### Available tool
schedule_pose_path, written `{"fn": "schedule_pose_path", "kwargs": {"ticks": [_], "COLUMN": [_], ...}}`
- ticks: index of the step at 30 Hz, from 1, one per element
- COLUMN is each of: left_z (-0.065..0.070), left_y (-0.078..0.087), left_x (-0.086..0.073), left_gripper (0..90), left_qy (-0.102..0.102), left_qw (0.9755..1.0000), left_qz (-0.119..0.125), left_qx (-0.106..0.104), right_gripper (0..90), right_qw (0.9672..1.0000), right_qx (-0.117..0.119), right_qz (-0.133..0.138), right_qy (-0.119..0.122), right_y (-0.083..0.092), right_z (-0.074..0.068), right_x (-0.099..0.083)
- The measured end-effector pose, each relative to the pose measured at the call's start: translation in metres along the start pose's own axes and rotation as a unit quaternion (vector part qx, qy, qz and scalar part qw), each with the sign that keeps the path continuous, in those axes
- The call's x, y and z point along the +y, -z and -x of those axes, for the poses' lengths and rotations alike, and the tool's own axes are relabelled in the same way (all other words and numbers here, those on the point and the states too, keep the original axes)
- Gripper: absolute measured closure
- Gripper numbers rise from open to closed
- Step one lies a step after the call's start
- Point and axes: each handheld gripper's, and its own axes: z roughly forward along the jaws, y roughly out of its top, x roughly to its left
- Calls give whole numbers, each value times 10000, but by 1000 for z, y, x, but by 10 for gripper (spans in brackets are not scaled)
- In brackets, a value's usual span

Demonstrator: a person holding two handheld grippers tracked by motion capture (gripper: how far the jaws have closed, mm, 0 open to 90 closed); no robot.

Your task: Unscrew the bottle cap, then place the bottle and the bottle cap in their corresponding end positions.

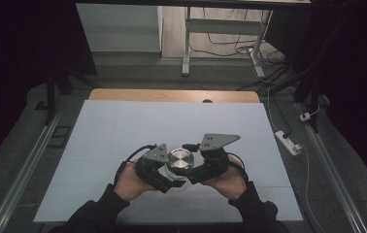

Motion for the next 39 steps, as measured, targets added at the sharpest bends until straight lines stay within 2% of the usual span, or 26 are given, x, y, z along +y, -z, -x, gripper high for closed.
{"fn": "schedule_pose_path", "kwargs": {"ticks": [17, 26, 39], "left_z": [-10, -15, -27], "left_y": [4, 7, 12], "left_x": [-4, -7, -7], "left_gripper": [157, 157, 157], "left_qy": [165, 302, 334], "left_qw": [9993, 9982, 9967], "left_qz": [-28, 55, 42], "left_qx": [347, 524, 738], "right_gripper": [201, 201, 201], "right_qw": [9999, 9999, 9997], "right_qx": [-155, -128, -97], "right_qz": [7, 10, -24], "right_qy": [68, 106, 214], "right_y": [7, 12, 12], "right_z": [0, -5, -10], "right_x": [-1, -1, -5]}}
